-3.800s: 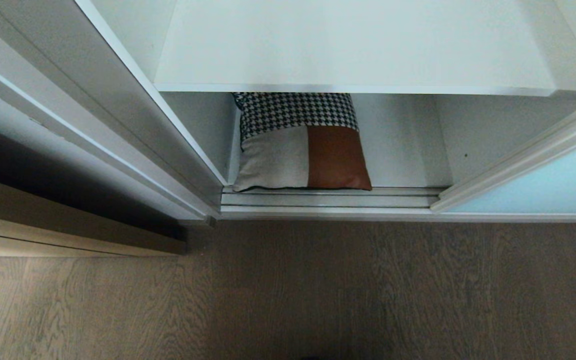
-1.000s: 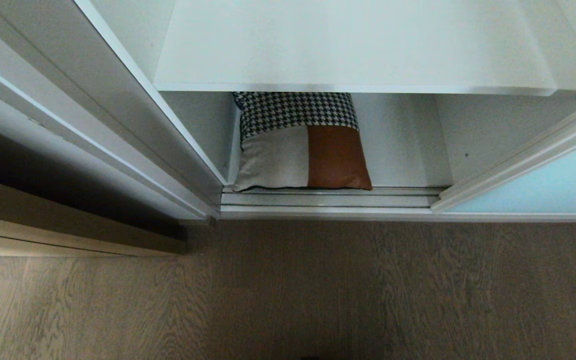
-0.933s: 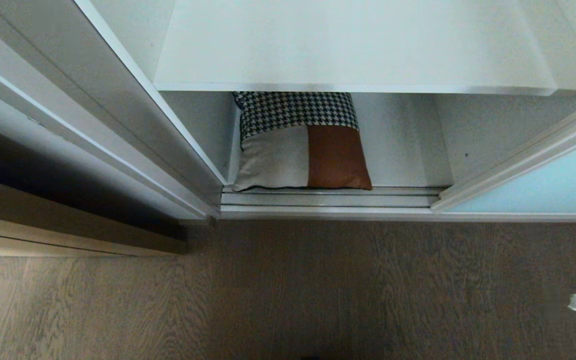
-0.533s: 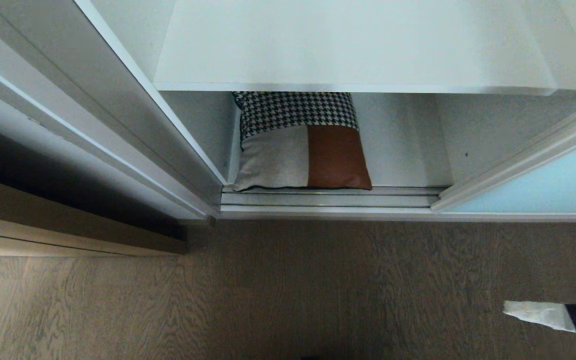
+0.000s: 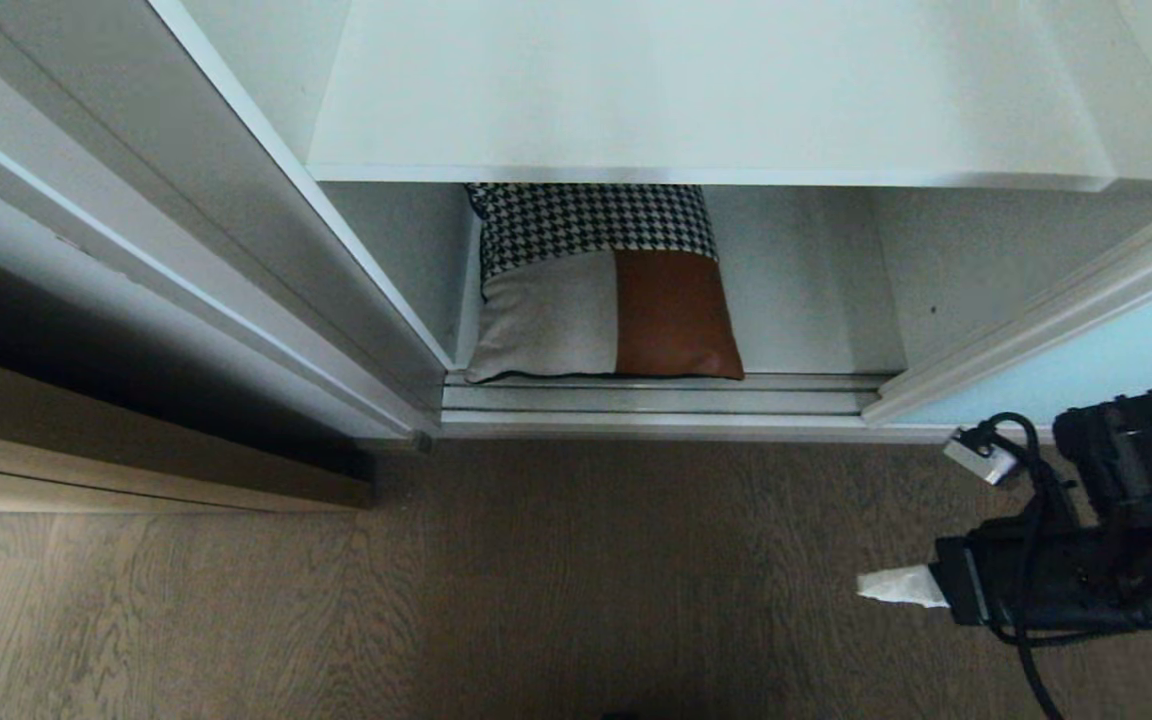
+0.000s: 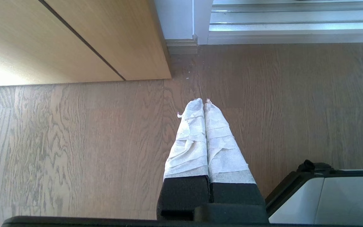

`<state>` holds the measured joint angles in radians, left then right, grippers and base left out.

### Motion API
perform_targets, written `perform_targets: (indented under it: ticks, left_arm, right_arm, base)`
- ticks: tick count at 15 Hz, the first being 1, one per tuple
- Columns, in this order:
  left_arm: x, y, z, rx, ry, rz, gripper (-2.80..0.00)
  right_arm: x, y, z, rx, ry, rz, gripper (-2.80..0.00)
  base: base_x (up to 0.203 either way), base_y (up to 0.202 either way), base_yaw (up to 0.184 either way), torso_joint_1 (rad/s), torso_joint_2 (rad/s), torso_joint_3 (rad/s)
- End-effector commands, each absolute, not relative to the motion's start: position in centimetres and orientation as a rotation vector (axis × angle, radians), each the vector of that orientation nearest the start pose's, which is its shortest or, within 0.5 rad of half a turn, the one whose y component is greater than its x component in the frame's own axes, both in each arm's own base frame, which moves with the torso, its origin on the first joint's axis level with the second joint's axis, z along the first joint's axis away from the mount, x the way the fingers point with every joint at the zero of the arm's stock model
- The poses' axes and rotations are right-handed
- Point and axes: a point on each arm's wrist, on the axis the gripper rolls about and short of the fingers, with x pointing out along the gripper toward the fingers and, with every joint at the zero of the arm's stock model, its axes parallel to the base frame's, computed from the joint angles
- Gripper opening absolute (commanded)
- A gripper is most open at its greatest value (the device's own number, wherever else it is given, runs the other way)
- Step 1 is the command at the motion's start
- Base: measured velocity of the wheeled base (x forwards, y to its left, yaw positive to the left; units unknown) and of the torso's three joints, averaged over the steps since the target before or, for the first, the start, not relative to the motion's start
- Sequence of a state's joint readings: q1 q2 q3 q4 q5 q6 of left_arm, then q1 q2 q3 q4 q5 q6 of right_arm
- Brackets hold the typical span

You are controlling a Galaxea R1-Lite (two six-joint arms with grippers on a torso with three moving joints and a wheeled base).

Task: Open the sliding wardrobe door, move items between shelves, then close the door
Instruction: Place the pillow on the higher shelf

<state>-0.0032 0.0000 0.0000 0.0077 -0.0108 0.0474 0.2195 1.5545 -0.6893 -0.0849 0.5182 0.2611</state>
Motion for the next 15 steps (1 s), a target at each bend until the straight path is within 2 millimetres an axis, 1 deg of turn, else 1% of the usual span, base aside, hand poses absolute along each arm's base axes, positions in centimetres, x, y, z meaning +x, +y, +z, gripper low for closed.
perform_targets:
  ticks: [1,3,5,9,12,13,15]
  left_arm:
    - [-2.3,0.0,7.4,0.048,0.009,-0.014,-2.80]
    - [-2.3,0.0,7.4,0.048,0.009,-0.014,-2.80]
    - [-2.3,0.0,7.4,0.048,0.009,-0.014,-2.80]
    - [-2.3,0.0,7.4,0.048,0.009,-0.014,-2.80]
    - [-2.3,0.0,7.4,0.048,0.009,-0.014,-2.80]
    - [-2.3,0.0,7.4,0.048,0.009,-0.014,-2.80]
    - [-2.3,0.0,7.4,0.048,0.009,-0.014,-2.80]
  right_arm:
    - [26.0,7.6,11.8,0.355,0.967,0.596,-2.80]
    - [27.6,9.1,10.7,0.319,0.960,0.592,-2.80]
    - [29.0,10.1,9.8,0.295,0.946,0.578,-2.80]
    - [31.5,11.1,9.4,0.292,0.923,0.573,-2.80]
    - [33.6,11.5,9.3,0.278,0.887,0.525,-2.80]
    - [33.9,11.4,9.6,0.292,0.877,0.516,-2.80]
    - [33.9,11.2,10.0,0.302,0.866,0.511,-2.80]
  base:
    - [0.000,0.000,0.000,0.000,0.00,0.000]
    - [0.000,0.000,0.000,0.000,0.00,0.000]
    - [0.000,0.000,0.000,0.000,0.00,0.000]
    - [0.000,0.000,0.000,0.000,0.00,0.000]
    - [0.000,0.000,0.000,0.000,0.00,0.000]
    - [0.000,0.000,0.000,0.000,0.00,0.000]
    - [0.000,0.000,0.000,0.000,0.00,0.000]
